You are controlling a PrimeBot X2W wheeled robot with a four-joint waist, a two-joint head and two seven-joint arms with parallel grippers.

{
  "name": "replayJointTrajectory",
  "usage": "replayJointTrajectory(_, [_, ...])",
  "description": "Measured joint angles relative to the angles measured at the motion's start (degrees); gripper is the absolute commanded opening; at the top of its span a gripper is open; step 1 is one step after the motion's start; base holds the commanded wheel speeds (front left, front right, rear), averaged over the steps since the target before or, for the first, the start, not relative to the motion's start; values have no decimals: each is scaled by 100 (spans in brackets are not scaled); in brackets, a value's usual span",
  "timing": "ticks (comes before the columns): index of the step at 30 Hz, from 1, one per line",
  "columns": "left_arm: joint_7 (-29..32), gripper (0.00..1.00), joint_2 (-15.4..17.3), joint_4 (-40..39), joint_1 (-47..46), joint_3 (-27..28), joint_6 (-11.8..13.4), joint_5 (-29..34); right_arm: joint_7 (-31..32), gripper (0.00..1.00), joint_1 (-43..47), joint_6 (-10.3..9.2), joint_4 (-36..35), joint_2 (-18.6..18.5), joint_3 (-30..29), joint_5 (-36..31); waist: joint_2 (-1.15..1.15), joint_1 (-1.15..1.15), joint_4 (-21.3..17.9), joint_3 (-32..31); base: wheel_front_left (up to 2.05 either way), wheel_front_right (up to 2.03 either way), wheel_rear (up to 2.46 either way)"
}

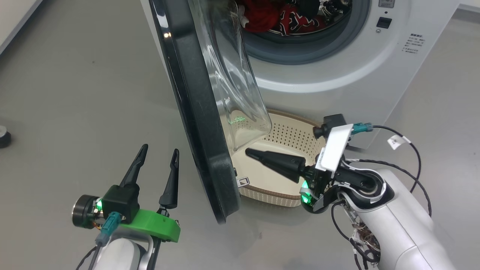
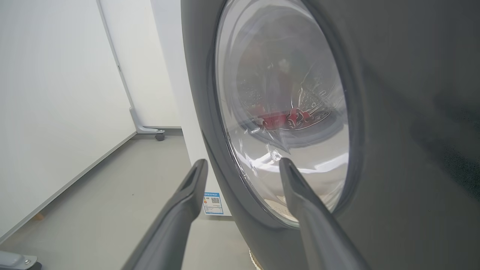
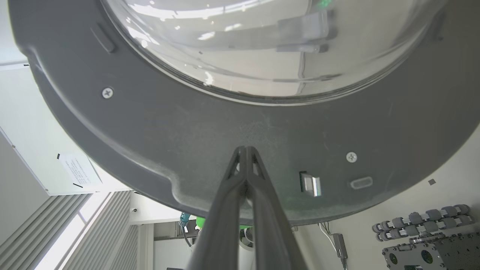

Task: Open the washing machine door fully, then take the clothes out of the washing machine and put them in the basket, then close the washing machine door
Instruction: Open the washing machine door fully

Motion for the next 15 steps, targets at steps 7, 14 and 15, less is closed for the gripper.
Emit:
replayJointTrajectory(7, [0,100,0,33,31,48,4,7,-965,100,112,100,-146,-42,-503,-635,0,0,-66,-48,0,0,0])
replayJointTrajectory(14, [0,100,1,62,120,87,5,34,-2173,100,326,145,-338,-325,-773,-1766,0,0,-122,-143,0,0,0])
replayJointTrajectory(15, [0,100,1,62,123,99,5,41,-2330,100,338,145,-377,-403,-775,-1991,0,0,-131,-153,0,0,0])
